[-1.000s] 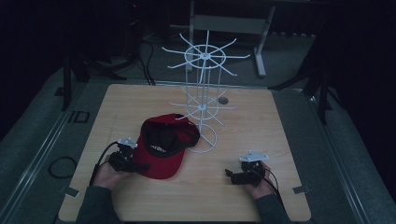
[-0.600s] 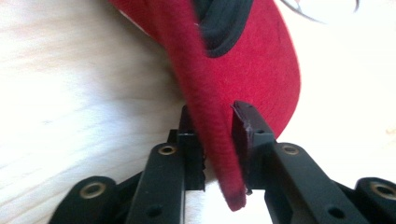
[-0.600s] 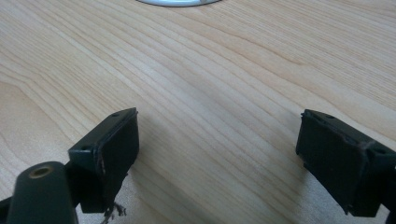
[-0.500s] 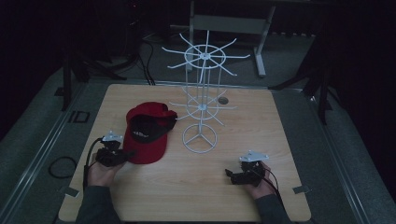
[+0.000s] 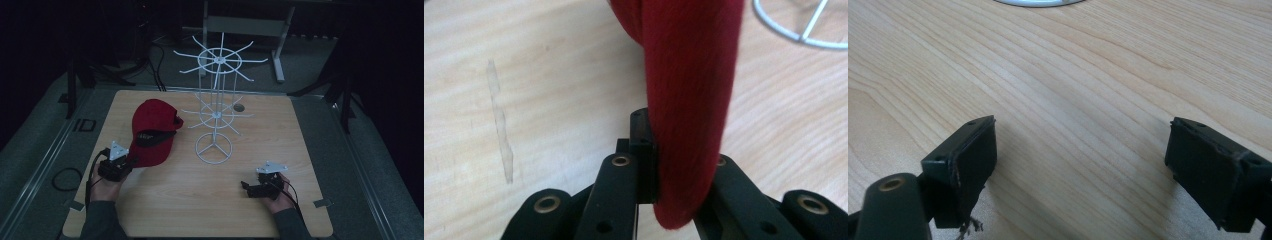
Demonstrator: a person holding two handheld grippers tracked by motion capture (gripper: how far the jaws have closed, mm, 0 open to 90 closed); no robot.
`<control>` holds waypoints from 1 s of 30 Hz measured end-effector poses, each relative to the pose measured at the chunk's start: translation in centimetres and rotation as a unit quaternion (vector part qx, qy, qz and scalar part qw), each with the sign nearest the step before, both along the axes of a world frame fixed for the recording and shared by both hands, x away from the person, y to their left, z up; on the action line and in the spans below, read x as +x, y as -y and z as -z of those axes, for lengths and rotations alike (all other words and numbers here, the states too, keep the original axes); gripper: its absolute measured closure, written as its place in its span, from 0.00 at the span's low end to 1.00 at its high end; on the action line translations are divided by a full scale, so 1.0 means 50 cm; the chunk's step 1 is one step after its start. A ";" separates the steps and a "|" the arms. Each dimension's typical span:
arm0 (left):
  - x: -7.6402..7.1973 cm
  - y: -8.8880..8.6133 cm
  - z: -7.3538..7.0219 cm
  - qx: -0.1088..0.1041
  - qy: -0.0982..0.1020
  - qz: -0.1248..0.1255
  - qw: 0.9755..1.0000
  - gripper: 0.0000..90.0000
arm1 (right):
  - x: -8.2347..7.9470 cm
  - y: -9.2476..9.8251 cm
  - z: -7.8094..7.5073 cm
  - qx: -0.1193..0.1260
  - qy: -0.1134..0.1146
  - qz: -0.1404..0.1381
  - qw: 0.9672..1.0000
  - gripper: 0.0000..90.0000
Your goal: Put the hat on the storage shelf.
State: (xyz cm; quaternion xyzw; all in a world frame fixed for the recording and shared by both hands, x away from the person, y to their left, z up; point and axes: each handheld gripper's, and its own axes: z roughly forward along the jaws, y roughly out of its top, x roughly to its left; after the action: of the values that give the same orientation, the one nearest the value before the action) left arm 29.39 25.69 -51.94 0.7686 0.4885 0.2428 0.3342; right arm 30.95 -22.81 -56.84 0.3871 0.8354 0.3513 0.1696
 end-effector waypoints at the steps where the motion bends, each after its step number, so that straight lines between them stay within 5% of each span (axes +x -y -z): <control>1: -0.001 -0.006 0.002 0.000 -0.008 0.003 1.000 0.93 | 0.000 0.000 0.000 0.000 0.000 0.000 1.000 0.15; 9: 0.001 -0.027 0.009 -0.019 -0.034 0.012 0.999 0.92 | 0.000 0.000 0.000 0.000 0.000 0.000 1.000 0.15; 12: 0.001 -0.027 0.010 -0.032 -0.024 0.010 0.999 0.95 | 0.000 0.000 0.000 0.000 0.000 0.000 1.000 0.15; 25: 0.009 0.007 0.001 -0.020 0.014 -0.004 1.000 0.96 | 0.000 0.000 0.000 0.000 0.000 0.000 1.000 0.15; 30: 0.009 0.008 -0.007 -0.030 0.024 -0.011 0.999 0.96 | 0.000 0.000 0.000 0.000 0.000 0.000 1.000 0.15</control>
State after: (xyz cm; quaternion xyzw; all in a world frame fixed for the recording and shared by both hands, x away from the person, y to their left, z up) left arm 29.83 25.29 -51.58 0.7465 0.4960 0.2505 0.3660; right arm 30.95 -22.81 -56.84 0.3872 0.8355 0.3512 0.1697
